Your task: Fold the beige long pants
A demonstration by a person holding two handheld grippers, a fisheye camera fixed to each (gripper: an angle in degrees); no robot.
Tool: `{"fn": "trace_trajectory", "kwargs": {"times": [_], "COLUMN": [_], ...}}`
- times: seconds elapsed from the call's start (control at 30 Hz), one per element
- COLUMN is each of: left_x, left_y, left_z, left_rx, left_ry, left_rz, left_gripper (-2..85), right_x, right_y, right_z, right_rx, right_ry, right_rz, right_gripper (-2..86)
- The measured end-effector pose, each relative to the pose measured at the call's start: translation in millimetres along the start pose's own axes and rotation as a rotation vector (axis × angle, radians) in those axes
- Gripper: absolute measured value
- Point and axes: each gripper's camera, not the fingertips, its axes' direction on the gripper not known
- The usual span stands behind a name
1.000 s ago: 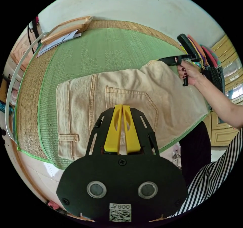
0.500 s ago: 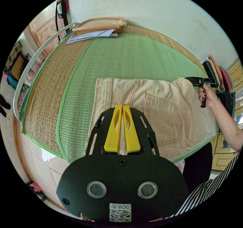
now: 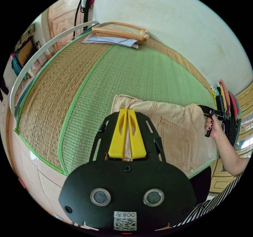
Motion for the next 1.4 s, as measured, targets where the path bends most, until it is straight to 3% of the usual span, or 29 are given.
{"fn": "trace_trajectory", "kwargs": {"times": [0.27, 0.4, 0.6, 0.73, 1.03, 1.17, 1.3, 1.4], "left_x": [16.9, 66.4, 154.5, 174.7, 190.9, 207.0, 205.0, 211.4], "left_y": [-10.6, -18.5, -57.9, -80.2, -88.4, -94.7, -101.0, -93.2], "left_z": [-30.3, -44.4, -17.5, 6.0, -41.6, -47.9, -64.0, -95.4], "left_rx": [0.016, 0.073, -0.066, -0.154, -0.120, -0.183, -0.193, -0.153], "left_ry": [-0.054, 0.188, 0.348, 0.242, 0.253, 0.157, 0.219, 0.204], "left_rz": [0.036, 0.219, 0.506, 0.491, 0.475, 0.517, 0.438, 0.447], "left_gripper": [0.2, 0.2, 0.2, 0.2, 0.2, 0.1, 0.1, 0.1], "right_x": [15.8, 2.0, -57.3, -55.9, -94.8, -112.1, -105.0, -120.7], "right_y": [21.8, 42.1, 124.6, 147.0, 183.7, 195.3, 197.1, 218.6], "right_z": [-44.3, -85.3, -106.9, -99.5, -116.0, -138.5, -158.2, -190.6], "right_rx": [0.075, 0.107, 0.075, 0.042, 0.062, 0.136, 0.110, 0.162], "right_ry": [-0.113, -0.083, 0.045, 0.252, 0.357, 0.536, 0.464, 0.532], "right_rz": [0.045, -0.009, -0.143, -0.095, -0.146, -0.136, -0.087, -0.090], "right_gripper": [0.1, 0.1, 0.1, 0.1, 0.1, 0.0, 0.1, 0.1]}}
